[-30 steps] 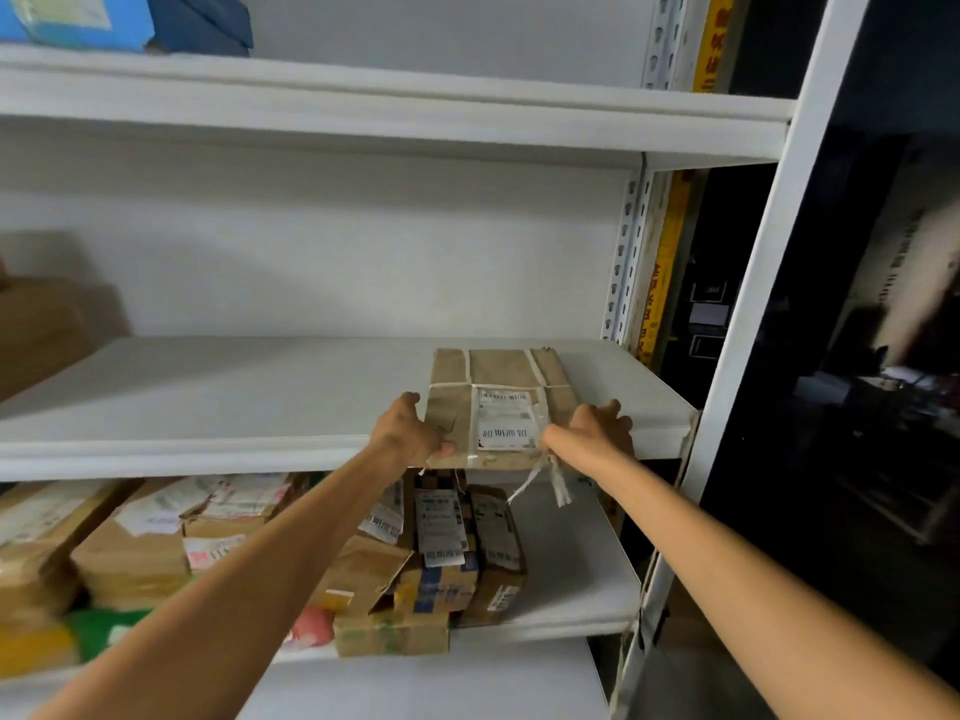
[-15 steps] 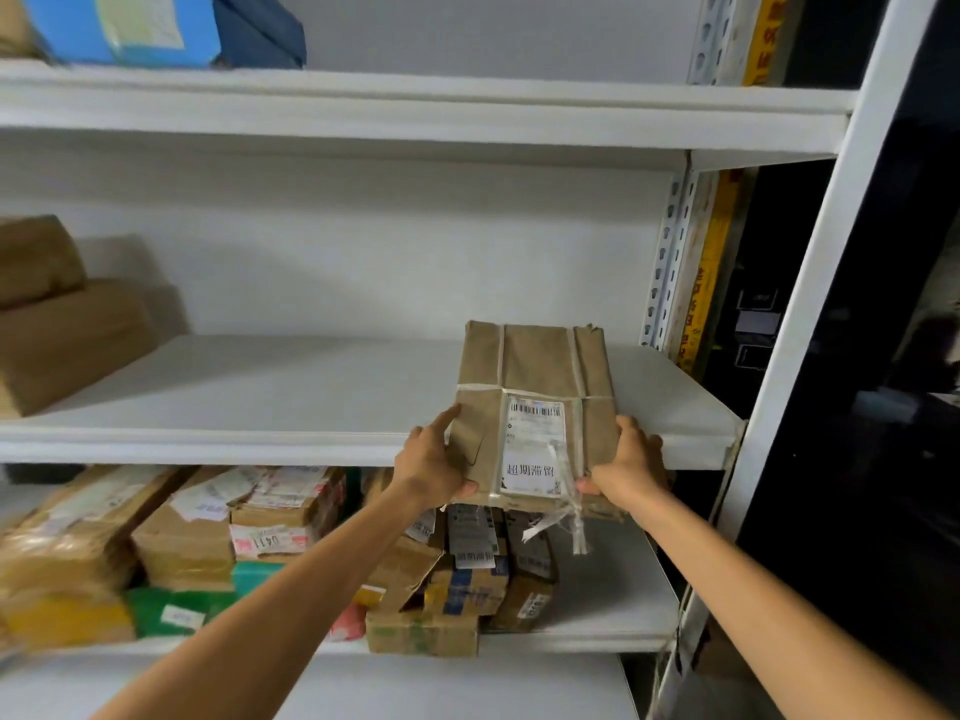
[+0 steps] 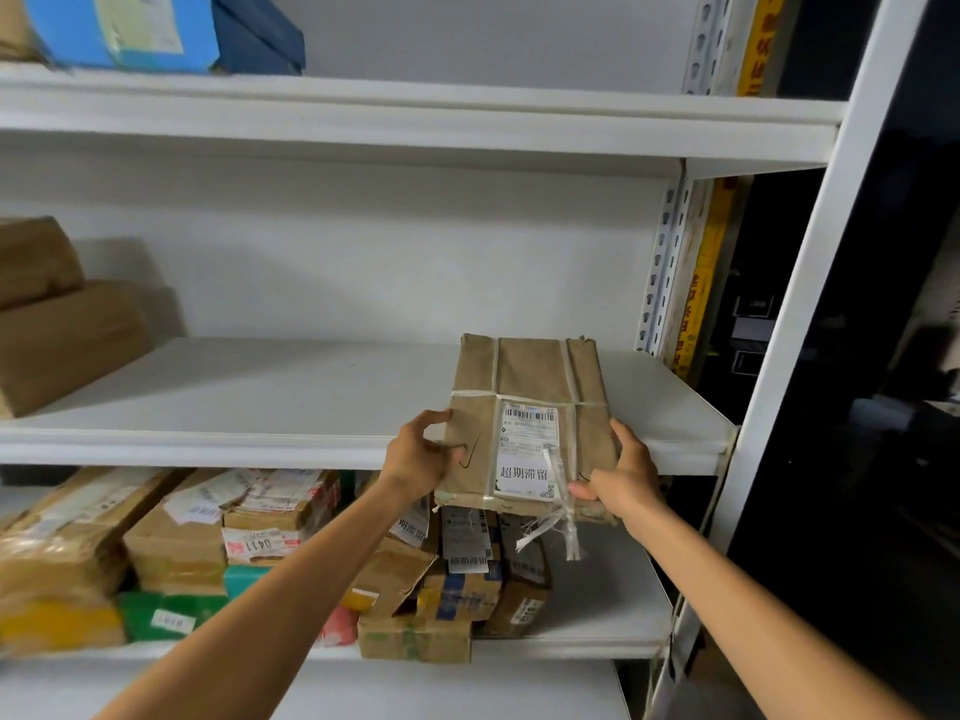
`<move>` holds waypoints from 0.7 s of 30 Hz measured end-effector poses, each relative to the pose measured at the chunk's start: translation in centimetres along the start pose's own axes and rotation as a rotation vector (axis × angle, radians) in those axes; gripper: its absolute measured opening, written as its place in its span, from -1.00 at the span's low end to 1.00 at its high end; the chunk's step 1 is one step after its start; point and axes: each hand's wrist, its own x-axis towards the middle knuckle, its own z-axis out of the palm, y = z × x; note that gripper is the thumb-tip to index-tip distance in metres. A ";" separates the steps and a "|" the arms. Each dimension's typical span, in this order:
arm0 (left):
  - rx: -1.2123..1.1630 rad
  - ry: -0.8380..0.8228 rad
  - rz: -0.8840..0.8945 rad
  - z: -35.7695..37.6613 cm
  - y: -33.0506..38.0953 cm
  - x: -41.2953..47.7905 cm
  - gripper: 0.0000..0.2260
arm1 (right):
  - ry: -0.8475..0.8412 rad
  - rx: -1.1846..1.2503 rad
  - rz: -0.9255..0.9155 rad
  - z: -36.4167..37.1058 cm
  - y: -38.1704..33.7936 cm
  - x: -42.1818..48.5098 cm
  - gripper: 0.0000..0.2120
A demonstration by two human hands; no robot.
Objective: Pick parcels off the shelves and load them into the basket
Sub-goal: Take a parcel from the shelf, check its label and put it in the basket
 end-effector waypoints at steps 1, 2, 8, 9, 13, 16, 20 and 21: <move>-0.004 0.002 -0.013 0.1 0.0 0.2 -0.51 | -0.008 0.026 0.006 -0.1 0.1 0.0 0.02; -0.011 -0.007 -0.025 0.2 0.0 0.2 -0.47 | -0.015 0.061 0.012 -0.2 0.3 0.0 0.01; -0.035 -0.176 -0.043 -0.7 0.1 0.0 -0.30 | -0.103 0.278 0.024 -1.0 1.8 0.7 -0.09; -0.062 -0.189 -0.043 -0.7 0.0 -0.1 -0.30 | -0.120 0.293 0.024 -1.1 2.0 0.8 -0.12; -0.120 -0.204 -0.032 -0.9 -0.1 -0.4 -0.30 | -0.143 0.228 0.005 -1.5 2.1 1.1 -0.10; -0.133 -0.240 -0.023 -1.3 -1.0 -0.9 -0.28 | -0.208 0.162 0.027 -1.8 2.2 0.8 0.01; -0.175 -0.272 0.060 -1.5 -4.0 -1.2 -0.19 | -0.243 0.112 0.016 -1.4 3.7 -0.3 0.16; -0.207 -0.271 0.095 -1.5 -4.8 -1.2 -0.17 | -0.240 0.130 0.003 -1.2 4.1 -0.7 0.16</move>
